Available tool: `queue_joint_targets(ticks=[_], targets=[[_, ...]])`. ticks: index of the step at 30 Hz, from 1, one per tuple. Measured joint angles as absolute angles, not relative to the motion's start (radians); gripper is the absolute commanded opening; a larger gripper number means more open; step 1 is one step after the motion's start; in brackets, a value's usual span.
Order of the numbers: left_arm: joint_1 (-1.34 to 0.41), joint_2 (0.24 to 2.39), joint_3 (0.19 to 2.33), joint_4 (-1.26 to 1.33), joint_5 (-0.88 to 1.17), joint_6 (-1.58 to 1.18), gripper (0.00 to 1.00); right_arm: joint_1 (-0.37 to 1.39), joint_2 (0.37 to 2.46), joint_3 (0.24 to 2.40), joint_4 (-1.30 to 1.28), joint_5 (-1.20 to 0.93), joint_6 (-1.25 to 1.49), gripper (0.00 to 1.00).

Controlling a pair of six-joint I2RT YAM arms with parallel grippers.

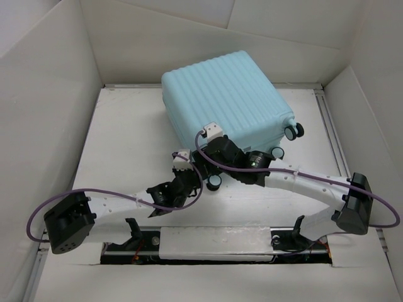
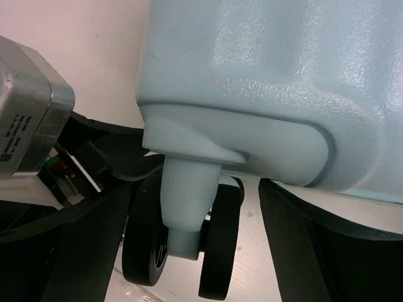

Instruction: Pack the luggage

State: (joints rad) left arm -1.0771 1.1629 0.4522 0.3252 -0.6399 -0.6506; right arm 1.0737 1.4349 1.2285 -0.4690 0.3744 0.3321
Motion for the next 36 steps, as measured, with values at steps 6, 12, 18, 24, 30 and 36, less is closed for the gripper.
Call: queue_joint_targets(ticks=[6,12,18,24,30,36], targets=[[-1.079,1.176,0.452,0.308,-0.673,-0.632,0.48,1.066,1.463,1.23,-0.496,0.371,0.326,0.92],[-1.079,1.177,0.453,0.297,-0.68,-0.613,0.57,1.049,1.48,1.23,-0.513,0.359,0.318,0.69],[-1.079,1.156,0.453,0.325,-0.654,-0.598,0.55,1.047,1.48,1.23,-0.49,0.352,0.337,0.7],[-1.085,1.119,0.453,0.348,-0.595,-0.553,0.51,1.037,1.468,1.227,-0.501,0.364,0.344,0.68],[-1.09,1.111,0.453,0.387,-0.546,-0.513,0.48,1.041,1.467,1.227,-0.488,0.357,0.343,0.36],[-1.092,1.166,0.467,0.413,-0.564,-0.487,0.28,1.041,1.455,1.204,-0.462,0.348,0.344,0.15]])
